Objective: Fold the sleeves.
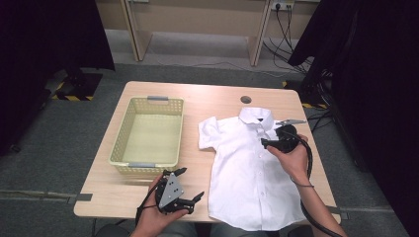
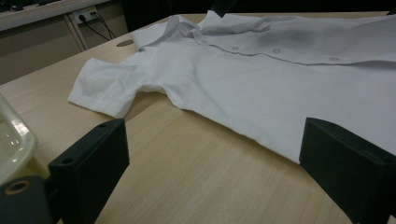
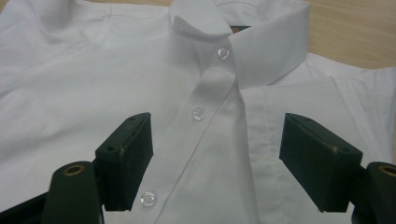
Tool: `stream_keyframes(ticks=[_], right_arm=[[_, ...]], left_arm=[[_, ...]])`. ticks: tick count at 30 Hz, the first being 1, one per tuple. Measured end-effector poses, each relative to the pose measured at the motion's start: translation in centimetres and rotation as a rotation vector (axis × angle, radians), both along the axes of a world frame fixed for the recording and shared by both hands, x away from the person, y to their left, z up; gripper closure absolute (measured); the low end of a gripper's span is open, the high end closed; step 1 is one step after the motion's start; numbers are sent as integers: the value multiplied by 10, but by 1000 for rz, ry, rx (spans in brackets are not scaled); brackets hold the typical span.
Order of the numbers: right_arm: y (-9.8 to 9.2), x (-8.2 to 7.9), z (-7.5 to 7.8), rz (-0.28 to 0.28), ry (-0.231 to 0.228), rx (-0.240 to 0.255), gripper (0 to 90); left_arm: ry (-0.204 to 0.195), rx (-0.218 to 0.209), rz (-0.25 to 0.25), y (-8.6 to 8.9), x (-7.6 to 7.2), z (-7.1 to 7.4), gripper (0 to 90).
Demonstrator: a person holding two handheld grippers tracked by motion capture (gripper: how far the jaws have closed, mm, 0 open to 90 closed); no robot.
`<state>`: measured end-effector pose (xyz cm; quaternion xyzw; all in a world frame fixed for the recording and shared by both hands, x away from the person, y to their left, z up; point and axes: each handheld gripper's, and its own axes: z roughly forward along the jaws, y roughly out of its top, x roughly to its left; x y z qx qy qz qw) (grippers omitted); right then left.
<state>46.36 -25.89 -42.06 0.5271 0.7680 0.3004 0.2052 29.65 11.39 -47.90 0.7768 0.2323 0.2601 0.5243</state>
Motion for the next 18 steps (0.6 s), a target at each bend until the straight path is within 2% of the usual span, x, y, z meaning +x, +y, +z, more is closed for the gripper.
stream_keyframes(ticks=[18], right_arm=[[24, 9, 3, 42, 8, -5, 252]], left_arm=[[0, 1, 0, 0, 0, 0, 80]])
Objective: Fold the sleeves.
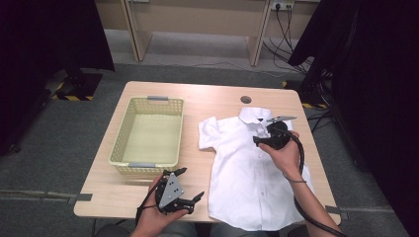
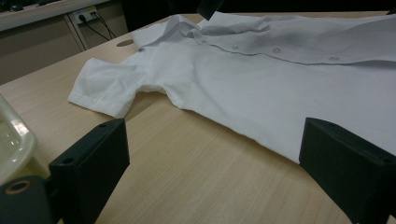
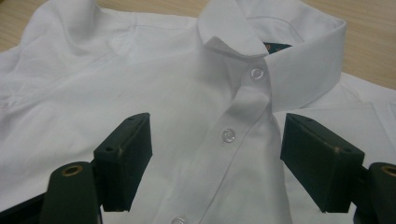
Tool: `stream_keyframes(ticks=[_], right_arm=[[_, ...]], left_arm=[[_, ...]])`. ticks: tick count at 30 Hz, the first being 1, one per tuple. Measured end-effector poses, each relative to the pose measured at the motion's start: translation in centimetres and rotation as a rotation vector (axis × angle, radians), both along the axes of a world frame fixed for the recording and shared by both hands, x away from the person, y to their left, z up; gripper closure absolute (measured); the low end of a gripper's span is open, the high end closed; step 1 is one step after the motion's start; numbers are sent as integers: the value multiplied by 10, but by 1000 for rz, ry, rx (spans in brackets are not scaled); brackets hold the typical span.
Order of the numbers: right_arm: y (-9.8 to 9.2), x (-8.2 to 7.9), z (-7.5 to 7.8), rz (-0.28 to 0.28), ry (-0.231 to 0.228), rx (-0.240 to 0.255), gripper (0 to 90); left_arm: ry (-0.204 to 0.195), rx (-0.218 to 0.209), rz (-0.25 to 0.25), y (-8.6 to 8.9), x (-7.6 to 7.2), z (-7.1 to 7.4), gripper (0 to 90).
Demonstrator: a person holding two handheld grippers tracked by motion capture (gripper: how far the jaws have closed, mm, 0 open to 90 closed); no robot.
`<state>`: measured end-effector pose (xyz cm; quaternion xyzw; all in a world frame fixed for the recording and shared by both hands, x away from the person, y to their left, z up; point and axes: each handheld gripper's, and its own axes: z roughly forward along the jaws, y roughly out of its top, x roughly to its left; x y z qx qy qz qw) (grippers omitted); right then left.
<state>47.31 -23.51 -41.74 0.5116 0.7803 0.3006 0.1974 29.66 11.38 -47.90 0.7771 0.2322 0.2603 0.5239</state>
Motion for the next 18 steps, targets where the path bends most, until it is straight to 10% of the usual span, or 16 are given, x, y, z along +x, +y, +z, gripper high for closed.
stream_keyframes(ticks=[18], right_arm=[[20, 9, 8, 29, -3, -6, 247]], left_arm=[[-1, 0, -3, 0, 0, 0, 81]])
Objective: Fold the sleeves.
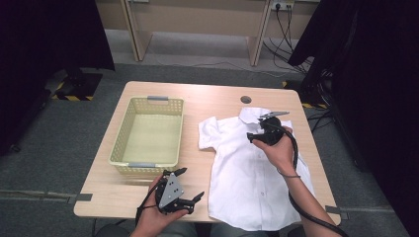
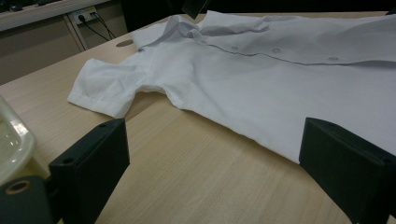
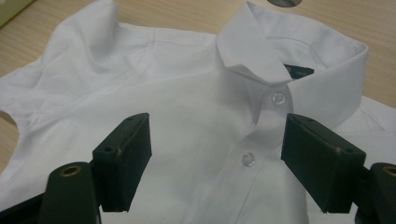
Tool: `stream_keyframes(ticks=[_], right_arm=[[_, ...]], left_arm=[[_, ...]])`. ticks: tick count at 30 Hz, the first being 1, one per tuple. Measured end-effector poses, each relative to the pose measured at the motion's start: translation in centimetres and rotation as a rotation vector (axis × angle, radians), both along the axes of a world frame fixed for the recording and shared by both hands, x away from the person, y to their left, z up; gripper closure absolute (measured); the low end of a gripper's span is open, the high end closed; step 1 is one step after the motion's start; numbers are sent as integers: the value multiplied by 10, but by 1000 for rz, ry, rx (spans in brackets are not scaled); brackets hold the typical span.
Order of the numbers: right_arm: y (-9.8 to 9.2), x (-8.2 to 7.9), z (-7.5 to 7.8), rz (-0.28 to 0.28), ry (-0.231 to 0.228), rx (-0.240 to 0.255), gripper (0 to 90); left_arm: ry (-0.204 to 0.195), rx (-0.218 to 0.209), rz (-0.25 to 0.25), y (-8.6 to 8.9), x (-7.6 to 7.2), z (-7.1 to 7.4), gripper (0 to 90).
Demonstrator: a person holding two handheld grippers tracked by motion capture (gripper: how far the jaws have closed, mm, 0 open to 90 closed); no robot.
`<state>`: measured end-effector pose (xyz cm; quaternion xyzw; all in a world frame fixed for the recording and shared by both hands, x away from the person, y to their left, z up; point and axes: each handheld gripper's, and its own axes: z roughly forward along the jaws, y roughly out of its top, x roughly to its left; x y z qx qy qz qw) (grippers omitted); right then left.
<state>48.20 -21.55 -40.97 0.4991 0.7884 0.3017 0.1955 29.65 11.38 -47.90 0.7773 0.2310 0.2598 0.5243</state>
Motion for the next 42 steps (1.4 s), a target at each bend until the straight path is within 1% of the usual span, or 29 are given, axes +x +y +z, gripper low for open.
stream_keyframes(ticks=[24, 34, 42], right_arm=[[37, 12, 4, 55, 12, -6, 245], [49, 16, 5, 75, 13, -11, 245], [59, 20, 5, 88, 17, -6, 245]], left_arm=[[-1, 3, -1, 0, 0, 0, 81], [0, 2, -1, 0, 0, 0, 81], [3, 0, -1, 0, 0, 0, 81]])
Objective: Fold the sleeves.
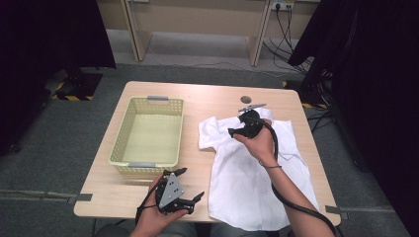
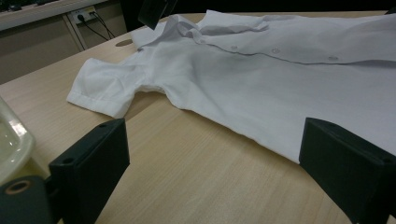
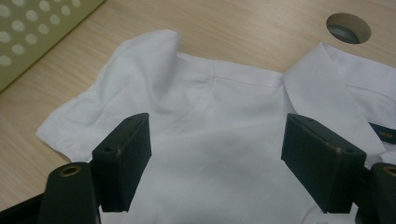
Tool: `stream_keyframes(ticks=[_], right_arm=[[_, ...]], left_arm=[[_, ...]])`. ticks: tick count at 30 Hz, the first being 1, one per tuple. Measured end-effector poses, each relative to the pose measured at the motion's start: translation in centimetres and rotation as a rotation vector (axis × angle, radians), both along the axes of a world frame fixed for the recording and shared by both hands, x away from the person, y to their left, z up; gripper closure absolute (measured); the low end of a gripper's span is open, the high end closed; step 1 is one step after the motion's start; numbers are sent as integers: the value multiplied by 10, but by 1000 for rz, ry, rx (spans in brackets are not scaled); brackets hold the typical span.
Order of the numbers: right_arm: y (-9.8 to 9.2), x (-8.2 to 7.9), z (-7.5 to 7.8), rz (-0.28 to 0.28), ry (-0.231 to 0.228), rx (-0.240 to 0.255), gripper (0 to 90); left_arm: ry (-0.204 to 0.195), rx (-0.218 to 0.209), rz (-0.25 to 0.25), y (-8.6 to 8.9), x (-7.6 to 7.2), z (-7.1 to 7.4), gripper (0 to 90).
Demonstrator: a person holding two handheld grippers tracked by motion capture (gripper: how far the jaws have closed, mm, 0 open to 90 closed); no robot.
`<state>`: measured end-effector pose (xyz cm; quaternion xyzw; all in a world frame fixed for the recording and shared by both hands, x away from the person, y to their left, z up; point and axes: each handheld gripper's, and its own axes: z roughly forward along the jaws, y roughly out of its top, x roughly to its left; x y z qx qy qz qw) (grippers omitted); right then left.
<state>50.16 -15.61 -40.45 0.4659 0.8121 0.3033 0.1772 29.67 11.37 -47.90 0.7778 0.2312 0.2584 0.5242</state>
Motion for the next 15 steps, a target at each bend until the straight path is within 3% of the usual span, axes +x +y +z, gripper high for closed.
stream_keyframes(ticks=[15], right_arm=[[15, 5, -2, 26, 7, -9, 245]], left_arm=[[0, 5, -1, 0, 0, 0, 81]])
